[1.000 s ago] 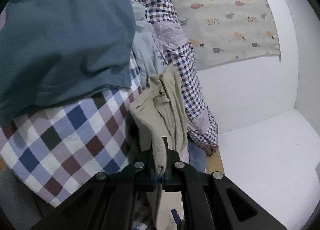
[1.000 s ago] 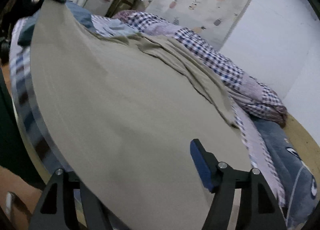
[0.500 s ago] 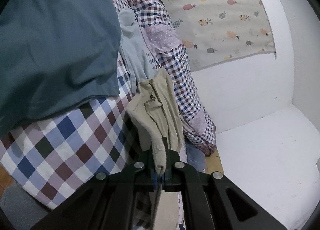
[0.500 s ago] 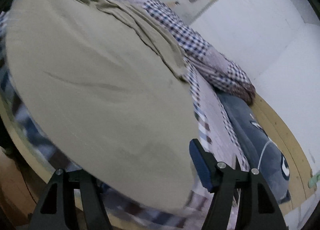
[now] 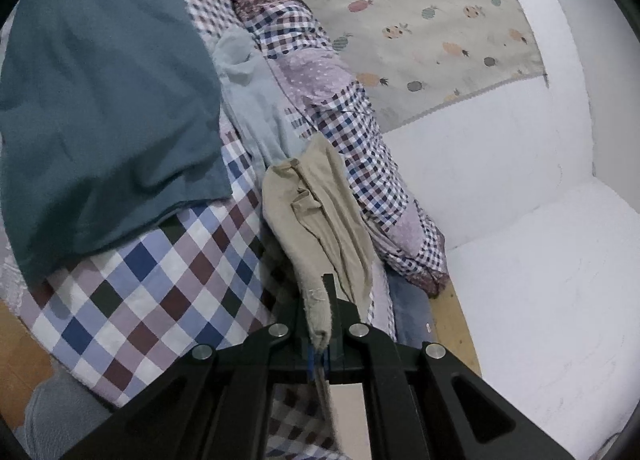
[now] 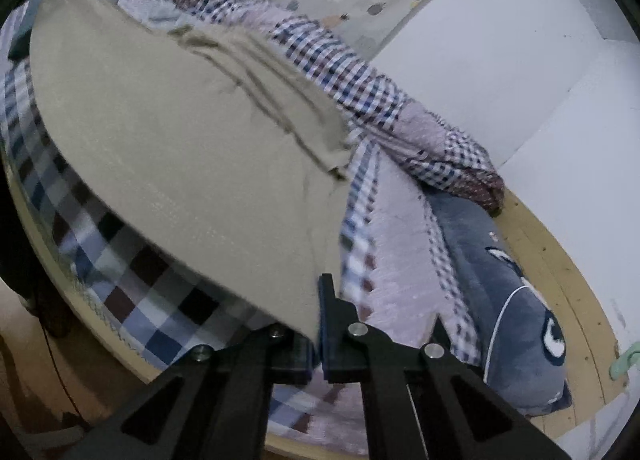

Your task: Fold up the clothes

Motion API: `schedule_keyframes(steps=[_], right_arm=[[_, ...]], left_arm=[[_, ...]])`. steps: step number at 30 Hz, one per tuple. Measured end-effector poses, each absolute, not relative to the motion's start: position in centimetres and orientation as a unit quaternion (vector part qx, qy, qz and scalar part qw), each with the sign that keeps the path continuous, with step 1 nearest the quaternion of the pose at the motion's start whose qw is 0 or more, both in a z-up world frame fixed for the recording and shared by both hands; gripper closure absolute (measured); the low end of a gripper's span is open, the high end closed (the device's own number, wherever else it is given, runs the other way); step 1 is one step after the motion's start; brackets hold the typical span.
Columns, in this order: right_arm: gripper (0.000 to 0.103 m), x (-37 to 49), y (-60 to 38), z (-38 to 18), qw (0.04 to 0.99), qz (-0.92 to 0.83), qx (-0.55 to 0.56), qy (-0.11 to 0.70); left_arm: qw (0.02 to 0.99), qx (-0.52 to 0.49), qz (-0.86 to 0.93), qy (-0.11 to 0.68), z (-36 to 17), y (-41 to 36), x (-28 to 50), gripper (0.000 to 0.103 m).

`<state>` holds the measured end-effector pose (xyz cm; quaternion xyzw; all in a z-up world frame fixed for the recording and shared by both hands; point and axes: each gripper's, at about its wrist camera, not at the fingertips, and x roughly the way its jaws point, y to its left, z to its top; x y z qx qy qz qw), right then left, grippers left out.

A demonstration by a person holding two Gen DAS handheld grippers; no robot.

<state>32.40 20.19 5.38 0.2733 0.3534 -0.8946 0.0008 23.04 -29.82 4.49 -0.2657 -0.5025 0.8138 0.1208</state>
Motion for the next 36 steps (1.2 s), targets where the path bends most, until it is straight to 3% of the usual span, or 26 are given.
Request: schedule_keyframes(steps=[17,29,36], right_arm=[[0.103,40.3,20.7,16.7,0.019,-0.899,0.238,0.366],[0.103,45.7,23.2,23.5,0.003,-0.938,0.181,0.296],[0.103,49.4,22.9,27.1,0.021,-0.946,0.138,0.294]], left_arm=[[0.194,-0.246,0.837,-0.448,13.5,-29.4,31.8,0.103],[0.248,-0.227,0.84,-0.426,19.3,-28.6,37.3,0.103],[0.268,-0.213,0.842,-0.416,22.6,-28.8,40.7,0.103]])
